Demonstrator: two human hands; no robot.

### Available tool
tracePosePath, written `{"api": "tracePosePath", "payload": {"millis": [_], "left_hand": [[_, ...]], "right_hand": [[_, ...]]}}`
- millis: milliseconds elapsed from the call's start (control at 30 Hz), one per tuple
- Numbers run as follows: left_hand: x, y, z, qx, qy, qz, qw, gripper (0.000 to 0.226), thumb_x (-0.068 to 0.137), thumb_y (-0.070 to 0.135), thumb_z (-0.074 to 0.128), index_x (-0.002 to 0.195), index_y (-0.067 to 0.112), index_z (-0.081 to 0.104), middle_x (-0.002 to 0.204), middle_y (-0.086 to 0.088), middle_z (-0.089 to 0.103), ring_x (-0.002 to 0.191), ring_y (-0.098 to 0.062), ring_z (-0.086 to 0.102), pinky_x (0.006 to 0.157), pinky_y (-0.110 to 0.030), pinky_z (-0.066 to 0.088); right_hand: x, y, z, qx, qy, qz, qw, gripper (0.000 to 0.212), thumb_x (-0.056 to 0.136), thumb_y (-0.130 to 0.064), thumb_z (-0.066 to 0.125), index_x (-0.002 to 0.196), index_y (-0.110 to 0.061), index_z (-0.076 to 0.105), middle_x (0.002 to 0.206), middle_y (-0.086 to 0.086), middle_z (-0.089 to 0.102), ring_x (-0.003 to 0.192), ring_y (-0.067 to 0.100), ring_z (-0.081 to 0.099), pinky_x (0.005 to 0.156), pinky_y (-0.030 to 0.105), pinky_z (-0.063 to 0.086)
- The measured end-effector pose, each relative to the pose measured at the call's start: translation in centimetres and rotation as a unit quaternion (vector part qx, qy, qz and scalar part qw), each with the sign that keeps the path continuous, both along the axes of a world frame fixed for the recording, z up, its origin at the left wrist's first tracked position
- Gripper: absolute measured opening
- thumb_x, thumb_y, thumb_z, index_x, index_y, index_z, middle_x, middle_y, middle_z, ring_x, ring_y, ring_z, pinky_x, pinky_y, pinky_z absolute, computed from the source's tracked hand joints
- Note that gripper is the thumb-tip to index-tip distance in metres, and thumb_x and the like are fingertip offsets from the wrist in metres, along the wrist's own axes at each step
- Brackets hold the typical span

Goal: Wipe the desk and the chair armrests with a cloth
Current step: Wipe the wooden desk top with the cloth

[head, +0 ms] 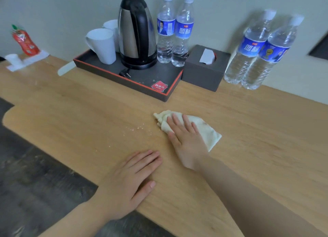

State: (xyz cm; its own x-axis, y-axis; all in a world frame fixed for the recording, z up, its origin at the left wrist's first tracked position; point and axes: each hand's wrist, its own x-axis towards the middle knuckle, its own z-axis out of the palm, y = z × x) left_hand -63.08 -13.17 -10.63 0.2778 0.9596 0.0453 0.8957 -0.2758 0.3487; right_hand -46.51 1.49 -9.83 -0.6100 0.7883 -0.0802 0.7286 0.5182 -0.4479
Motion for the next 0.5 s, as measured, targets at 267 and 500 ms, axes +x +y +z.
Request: {"api": "tracePosePath", "payload": {"millis": [267, 500], "left_hand": [[-3.2, -2.2, -0.6, 0.020, 0.055, 0.275, 0.960, 0.096, 0.079, 0.078, 0.023, 0.148, 0.010, 0.025, 0.155, -0.009, 0.026, 0.143, -0.025, 0.020, 0.115, -0.046, 0.014], [-5.0, -1.8, -0.9, -0.053, 0.058, 0.403, 0.912, 0.139, 0.051, 0.100, 0.018, 0.146, 0.003, -0.008, 0.158, -0.020, 0.001, 0.146, -0.029, -0.005, 0.118, -0.044, -0.003]], "right_hand": [[9.3, -7.9, 0.1, 0.021, -0.102, -0.137, 0.985, 0.049, 0.093, -0.057, 0.001, 0.139, -0.055, -0.015, 0.149, -0.022, -0.029, 0.136, 0.007, -0.034, 0.112, 0.034, -0.019], [2.8, -11.6, 0.2, -0.013, -0.123, -0.232, 0.965, 0.058, 0.073, -0.053, -0.026, 0.130, -0.046, -0.036, 0.144, -0.014, -0.040, 0.132, 0.013, -0.038, 0.110, 0.038, -0.020]]}}
